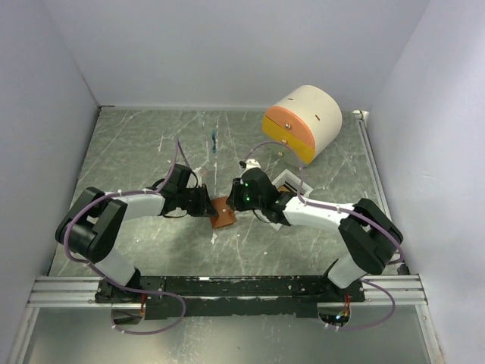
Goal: Put the credit cards into the card holder
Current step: Close the card holder at the center of the board.
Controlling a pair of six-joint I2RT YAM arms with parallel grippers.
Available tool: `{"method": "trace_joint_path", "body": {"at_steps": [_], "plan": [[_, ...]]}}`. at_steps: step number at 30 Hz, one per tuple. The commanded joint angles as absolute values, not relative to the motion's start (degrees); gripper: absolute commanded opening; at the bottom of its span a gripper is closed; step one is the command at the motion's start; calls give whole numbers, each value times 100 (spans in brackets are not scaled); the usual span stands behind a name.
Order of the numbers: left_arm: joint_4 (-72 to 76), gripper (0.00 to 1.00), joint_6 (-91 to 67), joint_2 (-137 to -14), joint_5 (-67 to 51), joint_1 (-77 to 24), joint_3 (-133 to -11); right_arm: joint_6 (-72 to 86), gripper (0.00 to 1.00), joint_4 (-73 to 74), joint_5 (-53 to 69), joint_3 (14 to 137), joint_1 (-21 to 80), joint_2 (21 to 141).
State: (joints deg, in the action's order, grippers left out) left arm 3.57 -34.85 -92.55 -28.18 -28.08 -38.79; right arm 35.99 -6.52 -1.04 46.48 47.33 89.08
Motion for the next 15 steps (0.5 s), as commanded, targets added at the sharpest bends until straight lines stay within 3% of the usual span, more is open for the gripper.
{"method": "trace_joint_path", "body": {"at_steps": [1,5,15], "plan": [[84,20,-3273,-9424,-2506,-2900,-3772,3623,19,-453,-153,4476,4702,8854],[29,20,-3264,-9499,-2550,-2900,-3840,3660,13,-377,-193,4522,4645,8981],[-70,20,-3222,-9591,-2558,-2927,-3954,3812,18,-608,136,4717,4593,9498]]}}
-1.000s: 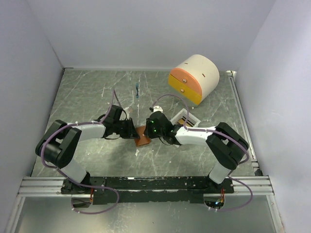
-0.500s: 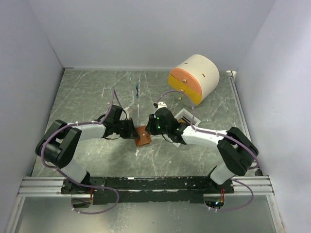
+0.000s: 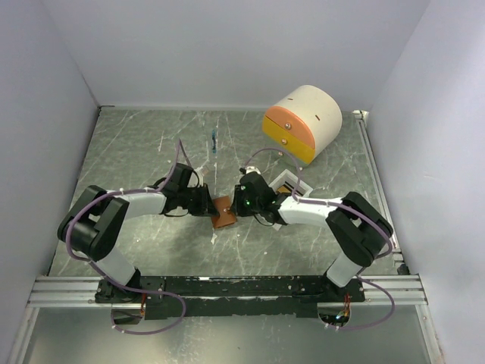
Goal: Put the credit cards into the card holder
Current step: Close the card holder at the center of the board.
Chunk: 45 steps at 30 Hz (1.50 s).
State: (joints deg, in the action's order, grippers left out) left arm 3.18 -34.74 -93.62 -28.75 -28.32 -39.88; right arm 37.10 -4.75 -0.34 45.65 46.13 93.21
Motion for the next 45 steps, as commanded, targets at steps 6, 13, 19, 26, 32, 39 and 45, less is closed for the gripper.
{"method": "trace_joint_path", "body": {"at_steps": [6,13,19,26,32,39,45], "plan": [[-116,20,-3199,-9611,-2554,-2936,-4007,3825,19,-832,275,4718,4588,9645],[-153,20,-3182,-9696,-2556,-2934,-4032,3832,17,-829,375,4702,4590,9516],[-259,21,-3152,-9660,-2503,-2940,-4077,3791,22,-454,5,4666,4568,9115],[-283,21,-3199,-9713,-2531,-2953,-4119,3804,25,-598,177,4745,4529,9381],[-325,21,-3203,-9705,-2525,-2971,-4144,3754,22,-835,318,4816,4524,9592],[-343,20,-3188,-9735,-2534,-2995,-4177,3735,17,-1009,522,4858,4519,9802],[-353,20,-3181,-9755,-2534,-3004,-4205,3713,17,-1020,623,4845,4518,9907]]}}
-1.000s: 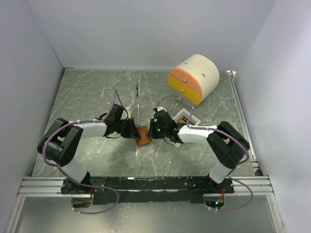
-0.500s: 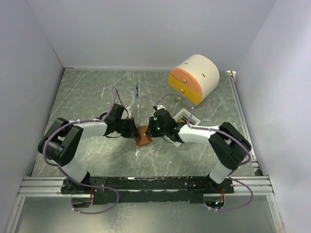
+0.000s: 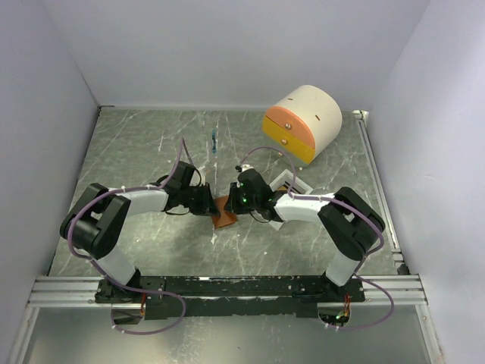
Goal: Put the credit cards into the card holder
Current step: Close the card holder at the center of the board.
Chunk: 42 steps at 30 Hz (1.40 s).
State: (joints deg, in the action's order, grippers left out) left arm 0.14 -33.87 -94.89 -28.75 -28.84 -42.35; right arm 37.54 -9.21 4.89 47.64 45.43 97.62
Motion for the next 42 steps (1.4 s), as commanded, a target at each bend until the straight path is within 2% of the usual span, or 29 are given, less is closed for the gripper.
{"method": "trace_joint_path", "body": {"at_steps": [1,14,21,42], "plan": [[-352,20,-3179,-9751,-2534,-3006,-4205,3716,17,-1034,624,4831,4518,9906],[-410,20,-3165,-9746,-2518,-3005,-4246,3503,13,-415,809,5113,4482,9951],[-506,21,-3013,-9779,-2454,-3006,-4307,3338,18,396,522,5509,4373,9587],[-519,22,-2995,-9874,-2541,-3050,-4416,2821,15,742,1000,6160,4245,10412]]}}
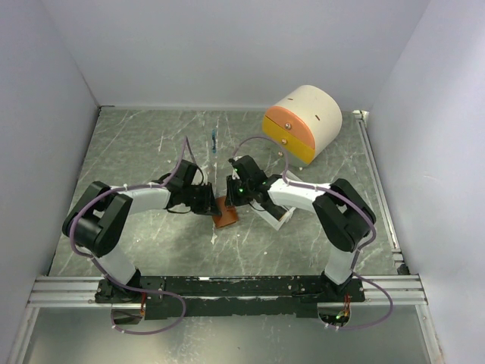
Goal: Put the credit cards into the card holder
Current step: Close the card holder at the center of the board.
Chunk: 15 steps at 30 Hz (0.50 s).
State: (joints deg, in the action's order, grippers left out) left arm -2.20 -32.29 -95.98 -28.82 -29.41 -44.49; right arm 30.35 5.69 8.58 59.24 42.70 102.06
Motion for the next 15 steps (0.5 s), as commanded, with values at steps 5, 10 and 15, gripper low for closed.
{"method": "trace_joint_path", "body": {"at_steps": [5,10,15], "plan": [[-558,21,-2995,-9870,-2515,-3048,-4445,2870,14,659,1098,5938,4251,10335],[-545,21,-3001,-9900,-2505,-3049,-4454,2879,13,610,1212,5793,4256,10335],[-545,21,-3020,-9915,-2516,-3050,-4465,2887,13,634,1183,5625,4257,10226]]}}
